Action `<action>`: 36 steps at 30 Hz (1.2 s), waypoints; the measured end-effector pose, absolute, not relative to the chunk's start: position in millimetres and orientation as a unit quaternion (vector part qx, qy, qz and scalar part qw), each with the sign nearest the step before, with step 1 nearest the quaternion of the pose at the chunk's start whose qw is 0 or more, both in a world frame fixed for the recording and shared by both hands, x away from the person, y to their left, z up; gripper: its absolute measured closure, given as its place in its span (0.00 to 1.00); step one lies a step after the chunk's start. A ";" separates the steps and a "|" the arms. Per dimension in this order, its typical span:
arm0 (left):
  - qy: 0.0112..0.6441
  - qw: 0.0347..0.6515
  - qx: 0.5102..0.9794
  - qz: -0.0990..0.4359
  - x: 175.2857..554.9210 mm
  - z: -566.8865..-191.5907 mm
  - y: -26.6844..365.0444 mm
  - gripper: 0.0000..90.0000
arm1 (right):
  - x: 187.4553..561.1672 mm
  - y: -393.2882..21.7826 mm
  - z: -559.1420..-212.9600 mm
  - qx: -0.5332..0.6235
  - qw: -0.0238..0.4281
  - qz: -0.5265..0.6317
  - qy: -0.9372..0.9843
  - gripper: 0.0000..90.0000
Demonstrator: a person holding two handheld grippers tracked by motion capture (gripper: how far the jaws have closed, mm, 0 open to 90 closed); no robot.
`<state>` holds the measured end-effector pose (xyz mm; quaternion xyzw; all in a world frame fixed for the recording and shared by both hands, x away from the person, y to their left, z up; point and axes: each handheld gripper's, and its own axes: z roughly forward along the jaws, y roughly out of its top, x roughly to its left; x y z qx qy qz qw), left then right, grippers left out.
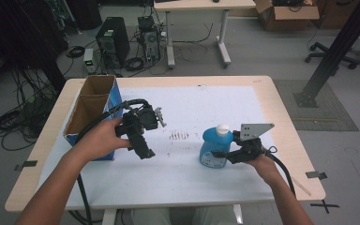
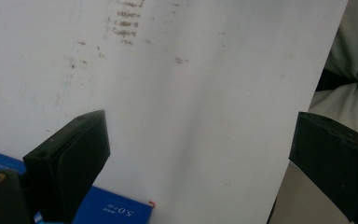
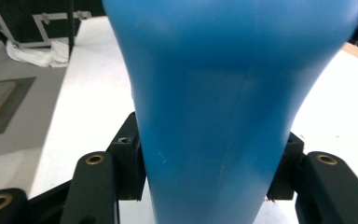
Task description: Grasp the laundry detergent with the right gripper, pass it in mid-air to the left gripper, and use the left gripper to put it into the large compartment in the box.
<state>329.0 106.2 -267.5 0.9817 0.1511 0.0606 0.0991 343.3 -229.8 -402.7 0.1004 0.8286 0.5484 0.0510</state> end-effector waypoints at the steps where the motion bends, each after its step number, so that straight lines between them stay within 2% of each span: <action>1: 0.151 0.101 0.981 0.061 329.1 -266.3 105.7 0.06 | 343.2 -231.2 -400.5 0.101 0.049 0.550 0.827 0.49; 14: 0.140 0.111 0.981 0.069 328.5 -244.9 89.6 0.06 | 339.2 -237.6 -360.3 0.092 0.058 0.533 0.839 0.49; 28: 0.117 0.117 0.984 0.068 329.3 -218.1 69.0 0.06 | 337.5 -224.6 -323.8 0.066 0.029 0.522 0.850 0.49; 36: 0.096 0.114 0.987 0.062 328.0 -204.5 53.5 0.06 | 340.8 -212.5 -316.7 0.048 0.022 0.522 0.851 0.49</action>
